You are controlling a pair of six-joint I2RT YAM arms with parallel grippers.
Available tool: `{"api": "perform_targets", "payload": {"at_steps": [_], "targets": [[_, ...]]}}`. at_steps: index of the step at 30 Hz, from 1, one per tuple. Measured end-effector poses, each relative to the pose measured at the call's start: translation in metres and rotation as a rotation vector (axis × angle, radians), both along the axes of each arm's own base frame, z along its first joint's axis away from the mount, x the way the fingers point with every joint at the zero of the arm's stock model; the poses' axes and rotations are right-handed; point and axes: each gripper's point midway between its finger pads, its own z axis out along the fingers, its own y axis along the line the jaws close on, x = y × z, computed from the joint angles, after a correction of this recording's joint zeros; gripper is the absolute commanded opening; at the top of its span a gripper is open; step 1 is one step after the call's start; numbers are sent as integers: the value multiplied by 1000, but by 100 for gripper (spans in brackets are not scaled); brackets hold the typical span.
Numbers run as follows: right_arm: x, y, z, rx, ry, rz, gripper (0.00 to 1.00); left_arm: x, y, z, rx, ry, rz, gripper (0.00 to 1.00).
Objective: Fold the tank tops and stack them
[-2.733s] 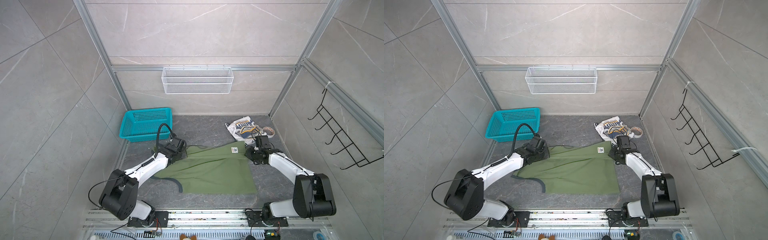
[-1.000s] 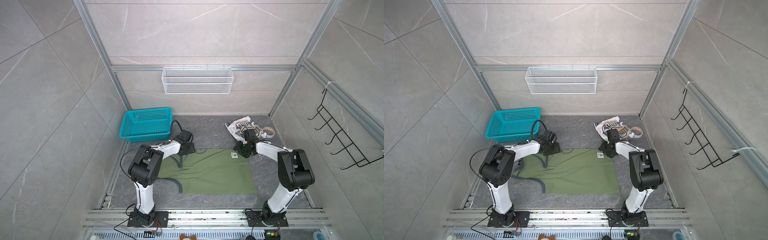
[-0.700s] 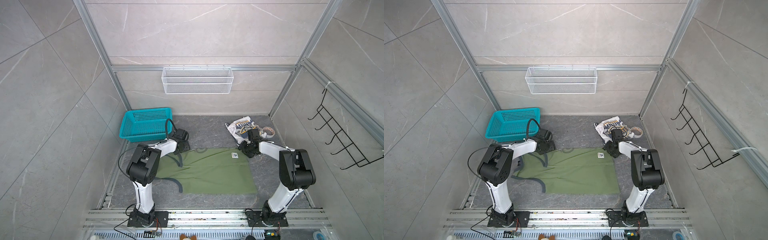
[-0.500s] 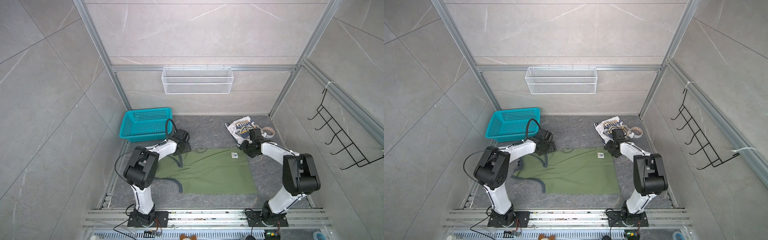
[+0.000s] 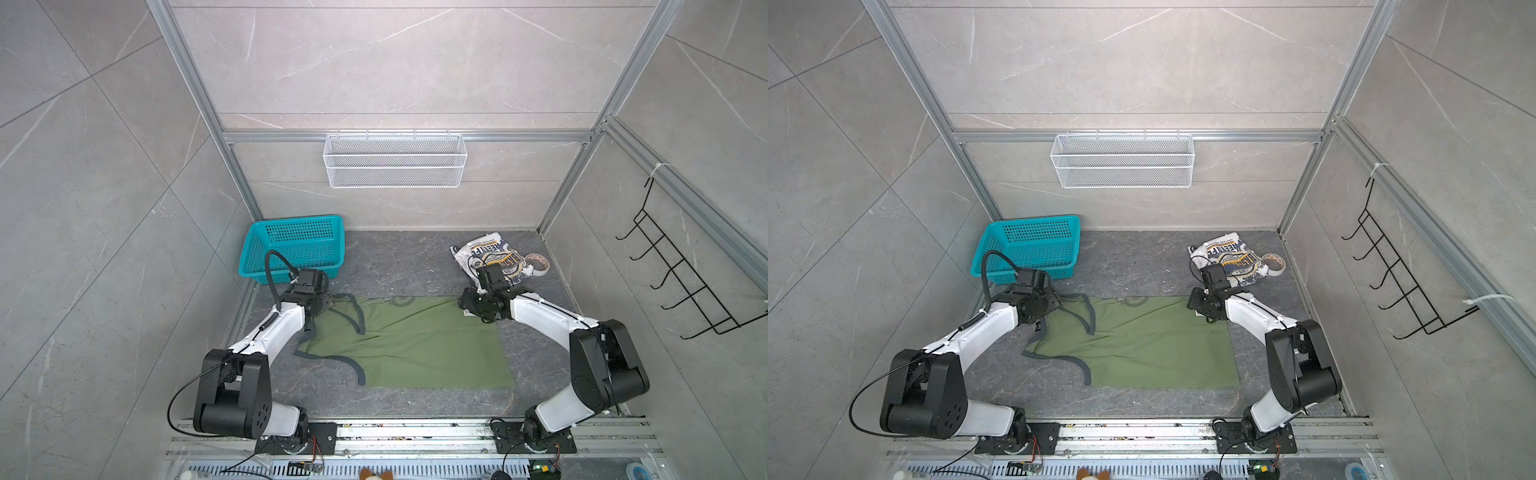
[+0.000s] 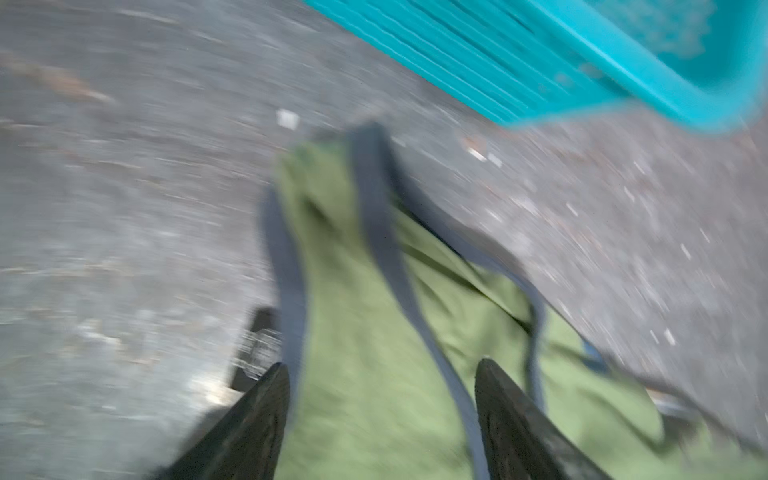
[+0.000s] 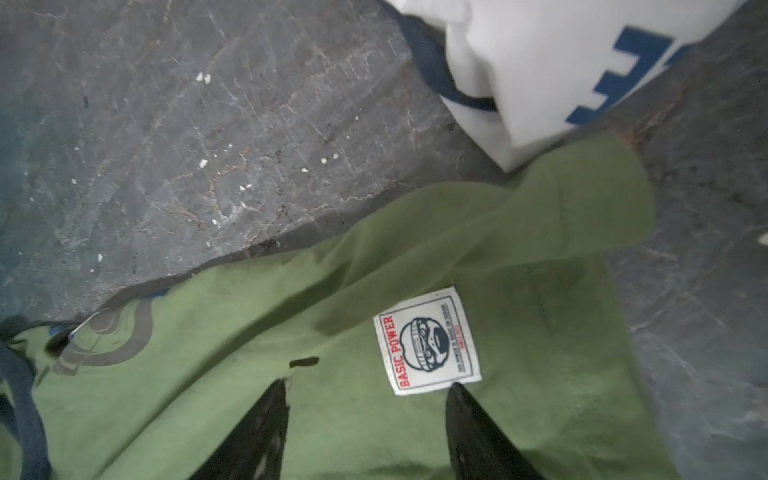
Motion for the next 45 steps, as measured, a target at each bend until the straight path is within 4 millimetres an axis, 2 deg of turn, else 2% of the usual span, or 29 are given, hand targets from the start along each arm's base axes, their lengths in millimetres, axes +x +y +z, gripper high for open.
{"api": "perform_targets", "payload": {"at_steps": [3, 11, 15, 20, 28, 34, 38, 39, 45], "targets": [[-1, 1, -5, 1, 9, 2, 62, 8, 10, 1, 1, -8, 29, 66], [1, 1, -4, 4, -2, 3, 62, 43, 9, -16, 37, 27, 22, 58], [1, 2, -4, 7, -2, 4, 62, 52, 12, -29, 63, 60, 22, 55], [1, 3, -4, 10, -1, 7, 62, 60, 19, -38, 115, 89, 37, 44], [1, -1, -4, -12, -3, 2, 62, 51, 32, -43, 174, 112, 74, 30], [-3, -24, -22, -66, 60, -60, 62, 17, 47, -45, 175, 116, 120, 20], [-7, -37, -39, -76, 122, -102, 63, 11, 60, -43, 154, 90, 168, 20], [-6, -38, -38, -75, 120, -105, 62, 9, 63, -43, 152, 88, 178, 21], [-3, -39, -39, -73, 125, -114, 62, 7, 75, -43, 142, 79, 212, 34]]}}
